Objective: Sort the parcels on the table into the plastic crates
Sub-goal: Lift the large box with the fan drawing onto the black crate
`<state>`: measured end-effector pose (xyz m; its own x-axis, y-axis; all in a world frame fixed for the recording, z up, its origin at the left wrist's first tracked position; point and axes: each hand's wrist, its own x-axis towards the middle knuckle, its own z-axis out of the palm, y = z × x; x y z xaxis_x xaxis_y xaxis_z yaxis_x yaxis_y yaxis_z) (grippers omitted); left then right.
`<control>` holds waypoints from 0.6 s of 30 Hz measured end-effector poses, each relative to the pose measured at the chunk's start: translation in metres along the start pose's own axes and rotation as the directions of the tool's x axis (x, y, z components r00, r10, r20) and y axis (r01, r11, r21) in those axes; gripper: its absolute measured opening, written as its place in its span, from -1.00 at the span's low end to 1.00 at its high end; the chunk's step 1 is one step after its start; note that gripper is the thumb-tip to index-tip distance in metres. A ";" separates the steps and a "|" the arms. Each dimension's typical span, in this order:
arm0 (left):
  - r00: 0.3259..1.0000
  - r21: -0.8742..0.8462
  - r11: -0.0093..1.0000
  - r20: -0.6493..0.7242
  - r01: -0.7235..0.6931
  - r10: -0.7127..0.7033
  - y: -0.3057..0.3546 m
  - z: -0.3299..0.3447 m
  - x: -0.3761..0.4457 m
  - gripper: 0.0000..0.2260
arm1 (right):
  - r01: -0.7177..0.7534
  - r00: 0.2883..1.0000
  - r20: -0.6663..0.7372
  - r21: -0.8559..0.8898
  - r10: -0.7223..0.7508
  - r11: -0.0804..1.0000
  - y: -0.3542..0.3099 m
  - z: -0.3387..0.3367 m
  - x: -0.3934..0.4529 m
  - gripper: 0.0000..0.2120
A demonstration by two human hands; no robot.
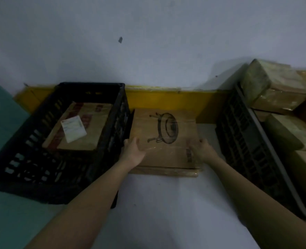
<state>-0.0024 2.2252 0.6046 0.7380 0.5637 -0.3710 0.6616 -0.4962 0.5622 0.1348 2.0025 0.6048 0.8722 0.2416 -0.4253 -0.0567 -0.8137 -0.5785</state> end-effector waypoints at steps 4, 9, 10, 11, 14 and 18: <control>0.993 -0.133 0.984 0.025 0.116 -0.114 -0.025 0.023 0.013 -0.23 | -0.111 0.992 0.089 0.307 0.088 0.945 0.026 0.024 0.013 -0.25; 0.987 -0.022 0.993 -0.112 0.113 -0.114 -0.039 0.038 0.015 -0.14 | -0.109 0.991 0.125 0.499 0.053 0.859 0.056 0.047 0.015 -0.46; 0.987 -0.059 0.993 -0.117 0.100 -0.106 -0.042 0.043 0.016 -0.13 | -0.099 0.993 0.111 0.526 0.047 0.845 0.058 0.049 0.015 -0.47; 0.988 -0.122 0.989 -0.117 0.085 -0.099 -0.046 0.046 0.017 -0.13 | -0.095 0.994 0.100 0.549 0.048 0.830 0.060 0.051 0.018 -0.48; 0.989 -0.232 0.971 -0.120 0.060 -0.089 -0.048 0.051 0.017 -0.17 | -0.089 0.995 0.093 0.587 0.042 0.805 0.063 0.055 0.021 -0.50; 0.987 -0.094 0.994 -0.142 0.058 -0.071 -0.045 0.053 0.007 -0.28 | -0.074 0.995 0.103 0.581 0.016 0.811 0.065 0.053 0.019 -0.54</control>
<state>-0.0203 2.2168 0.5378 0.6629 0.6856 -0.3009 0.6876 -0.3986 0.6069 0.1223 1.9822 0.5221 0.8164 0.2816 -0.5042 -0.3923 -0.3702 -0.8421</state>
